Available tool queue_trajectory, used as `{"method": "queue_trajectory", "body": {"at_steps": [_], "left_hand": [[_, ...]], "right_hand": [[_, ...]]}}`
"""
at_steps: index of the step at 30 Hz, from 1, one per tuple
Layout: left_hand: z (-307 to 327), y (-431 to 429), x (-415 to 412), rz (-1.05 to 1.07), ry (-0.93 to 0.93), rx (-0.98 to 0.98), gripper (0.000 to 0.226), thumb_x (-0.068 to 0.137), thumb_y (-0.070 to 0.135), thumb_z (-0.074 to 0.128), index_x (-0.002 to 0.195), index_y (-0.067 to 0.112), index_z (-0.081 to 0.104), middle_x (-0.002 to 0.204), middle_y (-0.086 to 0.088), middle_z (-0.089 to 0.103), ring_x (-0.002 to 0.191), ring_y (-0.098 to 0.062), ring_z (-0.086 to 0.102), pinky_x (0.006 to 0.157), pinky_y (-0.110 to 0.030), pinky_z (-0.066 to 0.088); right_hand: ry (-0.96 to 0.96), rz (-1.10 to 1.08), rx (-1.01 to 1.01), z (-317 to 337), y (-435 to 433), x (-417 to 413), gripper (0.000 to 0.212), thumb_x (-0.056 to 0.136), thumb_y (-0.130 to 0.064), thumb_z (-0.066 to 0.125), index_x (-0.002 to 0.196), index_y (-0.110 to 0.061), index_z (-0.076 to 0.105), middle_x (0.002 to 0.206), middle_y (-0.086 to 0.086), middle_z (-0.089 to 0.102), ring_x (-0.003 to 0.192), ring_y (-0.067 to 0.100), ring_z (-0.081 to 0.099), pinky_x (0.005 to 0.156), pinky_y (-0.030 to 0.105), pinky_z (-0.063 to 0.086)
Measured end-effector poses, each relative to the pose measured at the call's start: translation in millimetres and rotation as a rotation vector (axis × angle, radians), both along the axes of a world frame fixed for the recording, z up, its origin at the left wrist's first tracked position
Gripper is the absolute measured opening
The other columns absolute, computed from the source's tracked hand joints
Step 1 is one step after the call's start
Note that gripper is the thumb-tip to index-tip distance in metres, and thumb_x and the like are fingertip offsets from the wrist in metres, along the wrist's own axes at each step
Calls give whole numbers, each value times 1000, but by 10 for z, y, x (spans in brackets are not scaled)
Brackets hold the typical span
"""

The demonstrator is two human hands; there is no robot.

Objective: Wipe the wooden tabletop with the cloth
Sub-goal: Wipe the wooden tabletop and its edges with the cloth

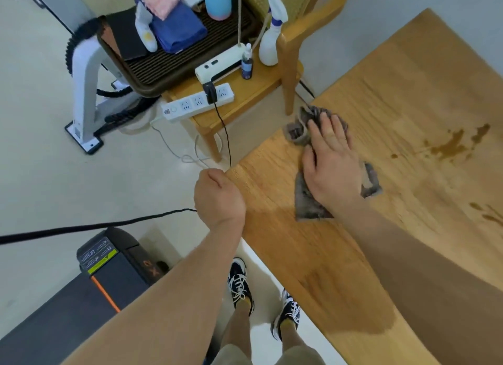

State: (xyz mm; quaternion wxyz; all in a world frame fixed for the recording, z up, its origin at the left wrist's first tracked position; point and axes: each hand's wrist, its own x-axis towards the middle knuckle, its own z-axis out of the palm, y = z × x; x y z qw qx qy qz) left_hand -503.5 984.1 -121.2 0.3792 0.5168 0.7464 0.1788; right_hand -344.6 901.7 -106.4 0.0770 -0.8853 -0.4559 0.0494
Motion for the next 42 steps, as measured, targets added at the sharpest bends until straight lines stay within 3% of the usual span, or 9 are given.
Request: {"method": "queue_trajectory", "body": {"at_steps": [3, 8, 12, 19, 25, 27, 33, 37, 42], "left_hand": [[-3, 14, -24, 11, -13, 7, 33, 99, 20, 29, 82, 12, 57, 76, -1, 55, 70, -18, 47, 63, -29, 32], [-1, 31, 3, -8, 8, 32, 32, 98, 19, 32, 88, 7, 60, 85, -10, 60, 76, -24, 47, 66, -30, 32], [-33, 33, 4, -24, 12, 27, 31, 98, 20, 31, 89, 10, 59, 85, -8, 60, 78, -24, 50, 68, -32, 36], [-44, 35, -11, -43, 57, 28, 31, 99, 20, 28, 86, 9, 54, 81, -5, 56, 74, -23, 48, 66, -31, 33], [15, 24, 6, -126, 161, 80, 30, 100, 21, 26, 84, 9, 48, 83, -9, 53, 74, -24, 47, 63, -33, 32], [-2, 32, 25, -153, 186, 115, 32, 100, 22, 25, 88, 6, 51, 88, -13, 57, 76, -26, 50, 65, -36, 36], [-32, 55, -64, -313, 288, 155, 30, 99, 22, 25, 91, 8, 49, 88, -12, 58, 79, -31, 54, 69, -39, 42], [117, 51, 45, -594, 479, 260, 28, 97, 25, 26, 91, 9, 49, 87, -11, 57, 82, -31, 53, 74, -46, 44], [243, -197, 864, -849, 593, 298, 49, 97, 39, 29, 134, 9, 37, 130, -18, 48, 119, -36, 45, 98, -54, 35]], "right_hand": [[7, -154, -9, -34, 458, -382, 53, 102, -35, 24, 151, -14, 30, 160, 11, 19, 149, 28, 11, 121, 47, 7], [76, 251, 34, -37, 283, -802, 46, 101, -33, 33, 140, -15, 51, 153, 6, 38, 146, 22, 25, 119, 46, 19], [60, 488, -56, 5, -405, -446, 47, 100, -29, 38, 144, -16, 46, 153, 6, 38, 145, 23, 27, 118, 47, 24], [-6, -185, -26, -41, 175, 34, 56, 103, -36, 23, 152, -10, 27, 160, 12, 18, 149, 27, 11, 121, 45, 8], [53, 264, -65, -22, -194, -611, 53, 101, -36, 26, 148, -13, 37, 157, 6, 29, 148, 22, 18, 121, 44, 11], [45, 210, -50, -24, -574, -376, 52, 101, -35, 28, 147, -13, 39, 156, 6, 30, 147, 21, 20, 120, 44, 12], [32, -419, -12, 20, -836, 351, 56, 101, -34, 25, 150, -6, 31, 160, 13, 20, 149, 28, 13, 120, 49, 13], [70, -236, 18, -29, -482, 51, 56, 103, -36, 23, 152, -9, 25, 161, 12, 14, 150, 26, 7, 121, 47, 8], [37, -85, 6, -23, -1183, 231, 55, 101, -36, 25, 145, -8, 42, 155, 11, 32, 147, 25, 23, 119, 49, 19]]}}
